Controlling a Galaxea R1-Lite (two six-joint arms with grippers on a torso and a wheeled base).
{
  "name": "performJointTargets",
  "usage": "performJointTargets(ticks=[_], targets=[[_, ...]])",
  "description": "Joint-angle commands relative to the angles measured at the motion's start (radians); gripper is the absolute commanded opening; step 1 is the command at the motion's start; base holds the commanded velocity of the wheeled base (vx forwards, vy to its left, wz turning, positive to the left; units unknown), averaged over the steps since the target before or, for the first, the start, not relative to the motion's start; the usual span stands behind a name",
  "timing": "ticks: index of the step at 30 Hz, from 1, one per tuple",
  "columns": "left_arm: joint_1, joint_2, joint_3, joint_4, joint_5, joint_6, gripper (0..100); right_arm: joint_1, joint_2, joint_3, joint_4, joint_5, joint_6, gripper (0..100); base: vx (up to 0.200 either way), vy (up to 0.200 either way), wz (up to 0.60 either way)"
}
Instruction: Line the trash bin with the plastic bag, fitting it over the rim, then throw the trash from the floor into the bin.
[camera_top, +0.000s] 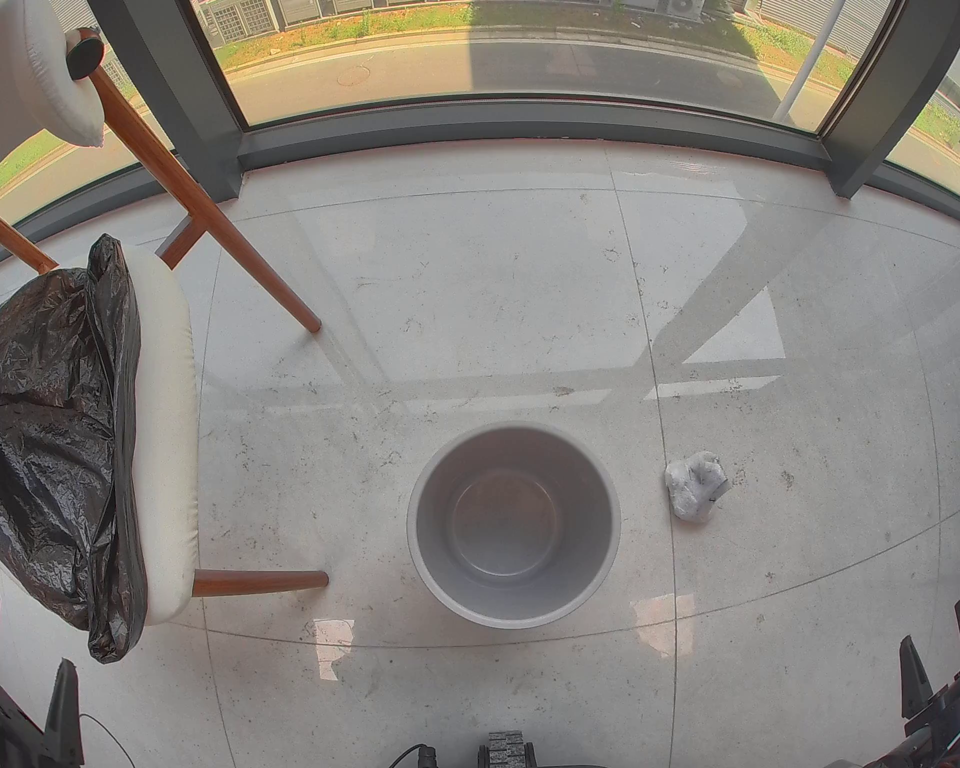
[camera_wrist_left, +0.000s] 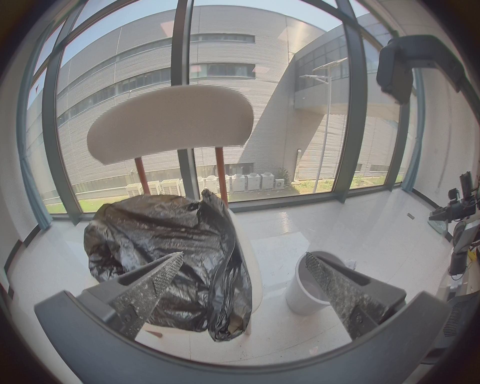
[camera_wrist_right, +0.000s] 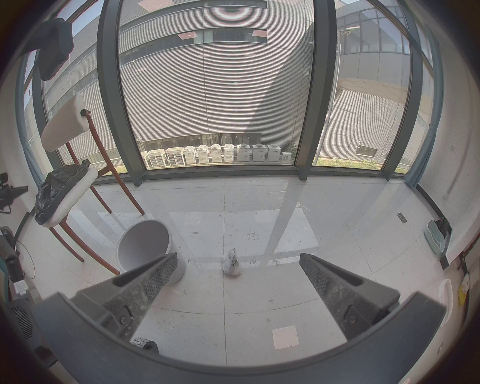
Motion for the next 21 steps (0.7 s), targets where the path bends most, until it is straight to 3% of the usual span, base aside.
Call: performJointTargets(ticks=[1, 8, 21], targets=[[0.004, 0.148, -0.222, 0.175, -0.032, 0.014, 100, 0.0, -0.013, 0.016, 0.0, 0.0, 0.002, 100, 0.0, 0.0, 0.0], [0.004, 0.476, -0.434, 0.212, -0.011, 0.011, 100, 0.0, -0.013, 0.016, 0.0, 0.0, 0.004, 100, 0.0, 0.0, 0.0], [0.0, 0.803, -0.588, 0.289, -0.008, 0.018, 100, 0.0, -0.015, 0.016, 0.0, 0.0, 0.004, 100, 0.0, 0.0, 0.0]])
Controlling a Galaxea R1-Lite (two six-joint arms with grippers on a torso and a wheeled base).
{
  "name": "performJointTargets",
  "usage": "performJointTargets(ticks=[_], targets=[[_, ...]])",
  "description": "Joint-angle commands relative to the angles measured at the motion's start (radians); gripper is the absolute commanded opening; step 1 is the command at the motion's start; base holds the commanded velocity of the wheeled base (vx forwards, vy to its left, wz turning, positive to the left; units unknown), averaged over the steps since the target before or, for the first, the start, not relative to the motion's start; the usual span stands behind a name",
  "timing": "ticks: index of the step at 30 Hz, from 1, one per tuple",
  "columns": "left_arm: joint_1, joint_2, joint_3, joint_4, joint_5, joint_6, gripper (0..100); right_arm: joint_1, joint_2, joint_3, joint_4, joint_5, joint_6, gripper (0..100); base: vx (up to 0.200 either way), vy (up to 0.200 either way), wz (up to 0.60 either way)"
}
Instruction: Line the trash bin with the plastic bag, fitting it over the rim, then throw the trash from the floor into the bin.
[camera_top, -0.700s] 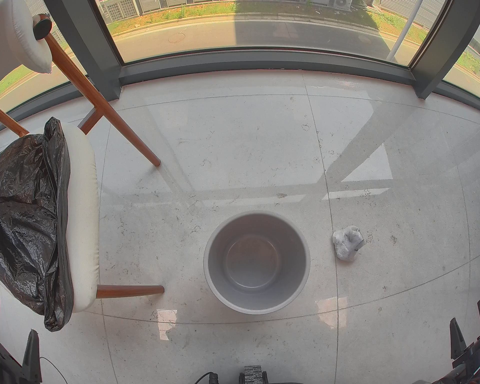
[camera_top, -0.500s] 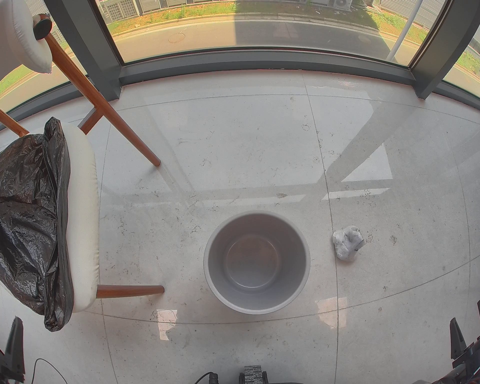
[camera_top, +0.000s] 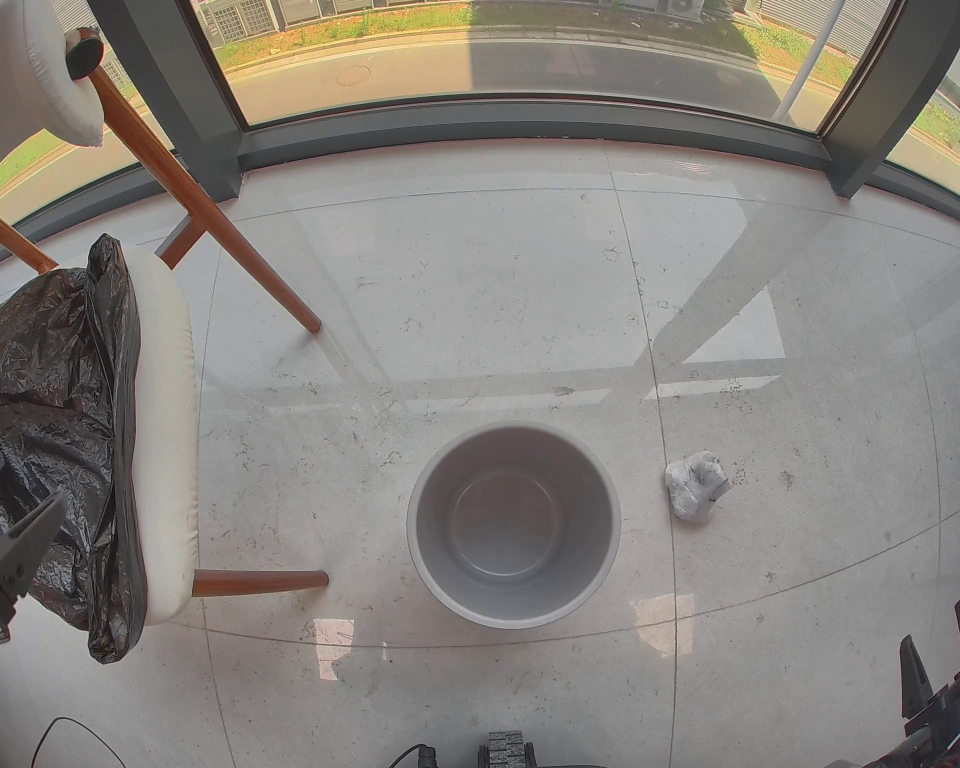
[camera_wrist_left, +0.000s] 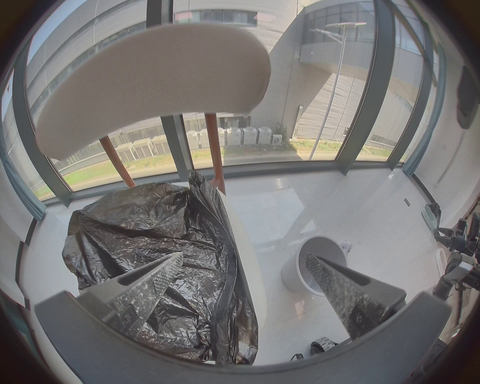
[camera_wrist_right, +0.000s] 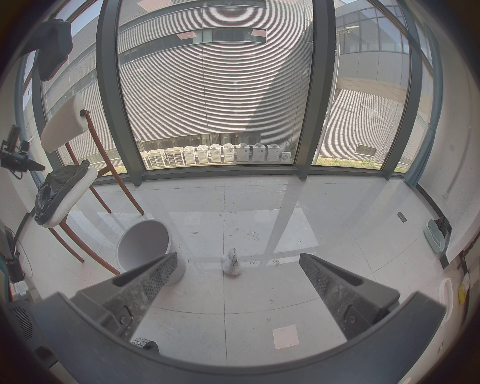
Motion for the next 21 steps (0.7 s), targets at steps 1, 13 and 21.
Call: performJointTargets(ticks=[1, 13, 21], targets=[[-0.001, 0.206, -0.068, 0.015, 0.002, 0.008, 100, 0.0, -0.015, 0.016, 0.0, 0.001, 0.0, 100, 0.0, 0.0, 0.0], [-0.001, 0.369, -0.065, -0.068, 0.018, 0.015, 100, 0.0, -0.015, 0.016, 0.0, 0.001, 0.0, 100, 0.0, 0.0, 0.0], [-0.002, 0.47, -0.063, -0.168, 0.049, 0.038, 100, 0.0, -0.015, 0.016, 0.0, 0.001, 0.0, 100, 0.0, 0.0, 0.0]])
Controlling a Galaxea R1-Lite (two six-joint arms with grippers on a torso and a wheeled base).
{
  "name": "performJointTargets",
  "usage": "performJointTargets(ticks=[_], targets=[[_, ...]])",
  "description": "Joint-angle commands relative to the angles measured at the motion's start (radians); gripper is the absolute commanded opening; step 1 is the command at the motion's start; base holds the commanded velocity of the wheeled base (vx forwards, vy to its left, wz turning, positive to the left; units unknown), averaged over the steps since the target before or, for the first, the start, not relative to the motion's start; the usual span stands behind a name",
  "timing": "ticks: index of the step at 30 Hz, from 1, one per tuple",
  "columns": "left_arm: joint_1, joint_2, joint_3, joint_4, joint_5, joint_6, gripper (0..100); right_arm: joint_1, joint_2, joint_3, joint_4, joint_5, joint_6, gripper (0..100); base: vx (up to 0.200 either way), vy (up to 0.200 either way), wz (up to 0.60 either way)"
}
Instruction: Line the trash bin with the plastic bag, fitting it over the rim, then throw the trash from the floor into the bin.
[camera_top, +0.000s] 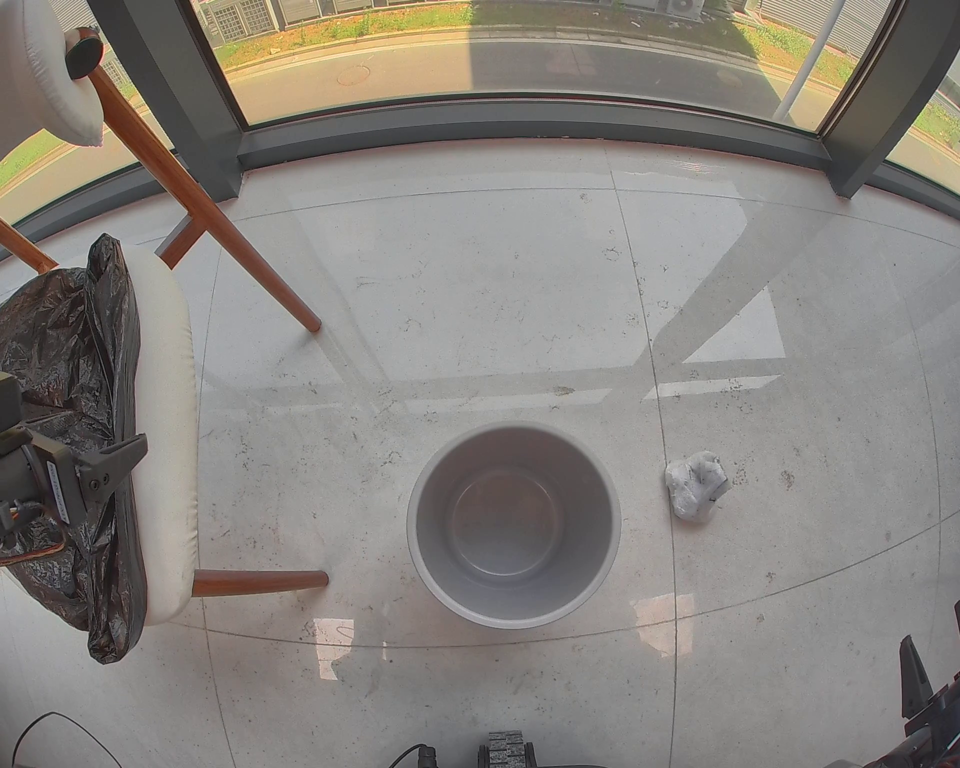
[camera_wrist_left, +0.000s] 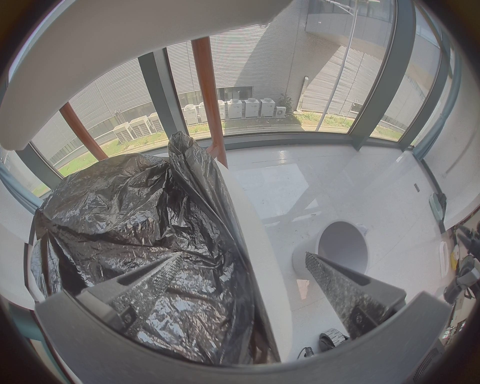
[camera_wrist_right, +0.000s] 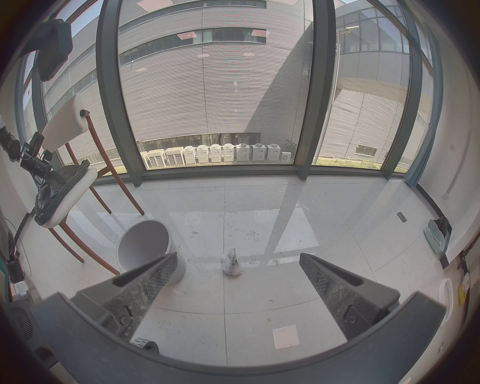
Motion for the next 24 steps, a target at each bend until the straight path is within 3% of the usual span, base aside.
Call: performJointTargets(ticks=[1, 7, 8, 24], targets=[[-0.001, 0.086, 0.011, -0.03, 0.014, 0.02, 100, 0.0, -0.015, 0.016, 0.0, 0.0, 0.0, 100, 0.0, 0.0, 0.0], [-0.001, 0.132, 0.014, -0.085, 0.022, 0.022, 100, 0.0, -0.015, 0.016, 0.0, 0.0, 0.0, 100, 0.0, 0.0, 0.0], [-0.001, 0.134, 0.012, -0.088, 0.023, 0.022, 0, 0.0, -0.015, 0.016, 0.0, 0.0, 0.0, 100, 0.0, 0.0, 0.0], [-0.009, 0.134, 0.028, -0.082, 0.006, 0.005, 0, 0.0, -0.015, 0.016, 0.0, 0.0, 0.0, 100, 0.0, 0.0, 0.0]])
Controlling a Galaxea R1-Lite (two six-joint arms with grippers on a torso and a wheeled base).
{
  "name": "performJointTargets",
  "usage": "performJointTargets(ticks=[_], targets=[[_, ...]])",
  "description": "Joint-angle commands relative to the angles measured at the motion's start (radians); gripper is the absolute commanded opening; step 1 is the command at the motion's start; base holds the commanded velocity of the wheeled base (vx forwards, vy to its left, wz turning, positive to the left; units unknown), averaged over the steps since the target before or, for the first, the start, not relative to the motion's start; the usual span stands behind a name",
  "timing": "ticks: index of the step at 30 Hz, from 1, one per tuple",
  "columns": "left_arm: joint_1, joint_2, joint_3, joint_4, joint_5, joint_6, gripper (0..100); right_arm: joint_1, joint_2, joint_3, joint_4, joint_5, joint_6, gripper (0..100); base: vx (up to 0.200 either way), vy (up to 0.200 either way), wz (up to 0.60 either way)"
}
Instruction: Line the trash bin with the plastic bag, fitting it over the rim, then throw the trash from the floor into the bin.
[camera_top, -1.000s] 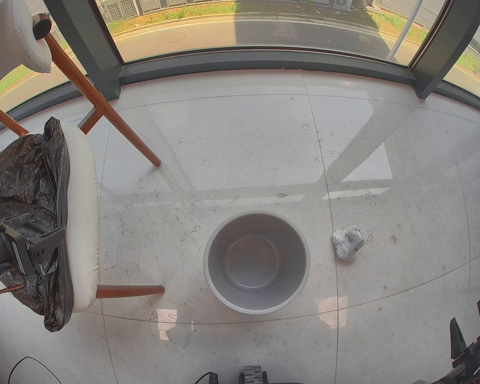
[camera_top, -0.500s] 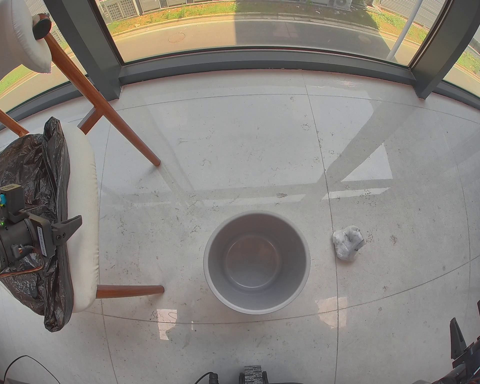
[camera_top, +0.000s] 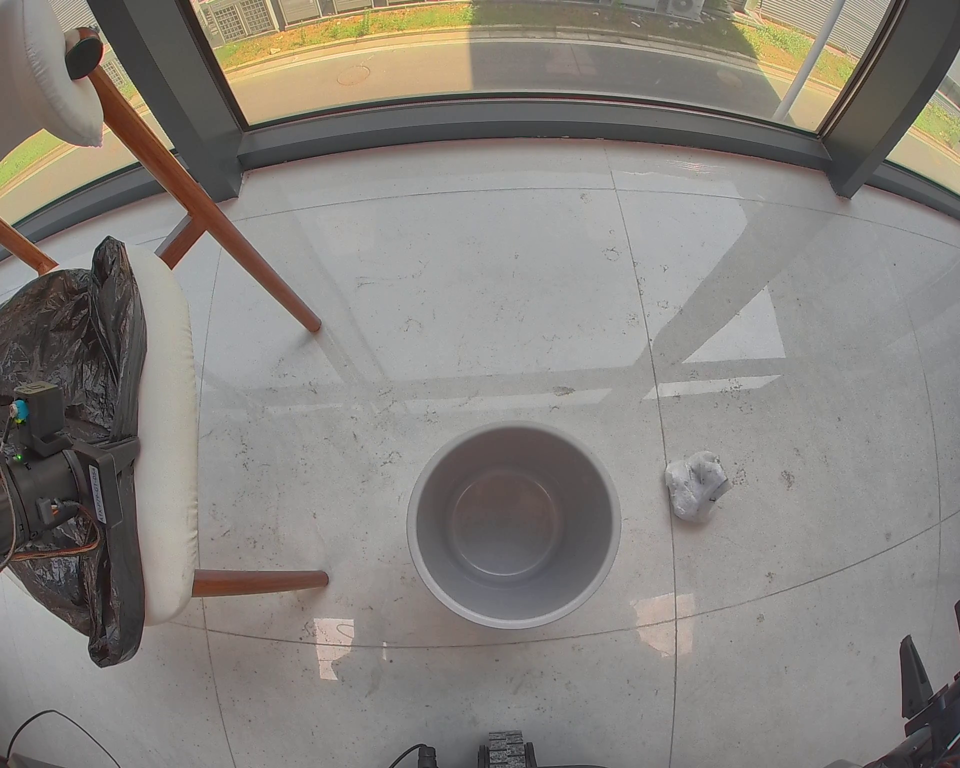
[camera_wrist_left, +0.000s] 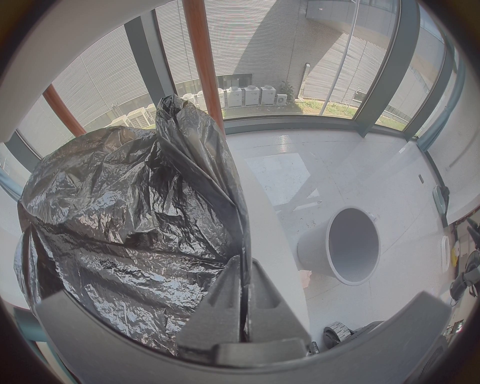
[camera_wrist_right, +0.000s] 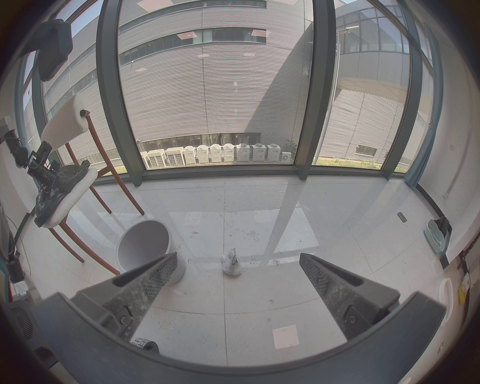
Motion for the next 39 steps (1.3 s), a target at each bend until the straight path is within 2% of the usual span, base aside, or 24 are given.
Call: performJointTargets(ticks=[1, 3, 8, 9, 11, 13, 14, 15, 17, 21, 24, 28, 39], targets=[[-0.005, -0.008, -0.015, 0.011, -0.013, -0.02, 0, 0.0, -0.015, 0.016, 0.0, 0.0, 0.0, 100, 0.0, 0.0, 0.0], [-0.013, -0.008, -0.035, 0.015, -0.037, -0.053, 0, 0.0, -0.015, 0.016, 0.0, 0.0, 0.0, 100, 0.0, 0.0, 0.0], [-0.08, -0.051, -0.098, 0.02, -0.189, -0.312, 0, 0.0, -0.015, 0.016, 0.0, 0.0, 0.0, 100, 0.0, 0.0, 0.0], [-0.08, -0.051, -0.098, 0.02, -0.189, -0.312, 0, 0.0, -0.015, 0.016, 0.0, 0.0, 0.0, 100, 0.0, 0.0, 0.0], [-0.179, -0.079, -0.116, 0.018, -0.25, -0.493, 0, 0.0, -0.015, 0.016, 0.0, 0.0, 0.0, 100, 0.0, 0.0, 0.0], [-0.249, -0.093, -0.121, 0.014, -0.266, -0.599, 0, 0.0, -0.015, 0.016, 0.0, 0.0, 0.0, 100, 0.0, 0.0, 0.0], [-0.281, -0.097, -0.124, 0.011, -0.269, -0.639, 0, 0.0, -0.015, 0.016, 0.0, 0.0, 0.0, 100, 0.0, 0.0, 0.0], [-0.281, -0.097, -0.124, 0.011, -0.269, -0.639, 0, 0.0, -0.015, 0.016, 0.0, 0.0, 0.0, 100, 0.0, 0.0, 0.0], [-0.355, -0.103, -0.144, 0.007, -0.264, -0.715, 0, 0.0, -0.015, 0.016, 0.0, 0.0, 0.0, 100, 0.0, 0.0, 0.0], [-0.366, -0.1, -0.153, 0.007, -0.27, -0.751, 0, 0.0, -0.015, 0.016, 0.0, 0.0, 0.0, 100, 0.0, 0.0, 0.0], [-0.392, -0.1, -0.151, 0.007, -0.272, -0.755, 0, 0.0, -0.015, 0.016, 0.0, 0.0, 0.0, 100, 0.0, -0.2, 0.0], [-0.508, -0.1, -0.158, 0.007, -0.272, -0.758, 0, 0.0, -0.015, 0.016, 0.0, 0.0, 0.0, 100, 0.0, -0.2, 0.0], [-0.709, -0.048, -0.164, 0.009, -0.263, -0.815, 0, 0.0, -0.015, 0.016, 0.0, 0.0, 0.0, 100, 0.0, -0.2, 0.0]])
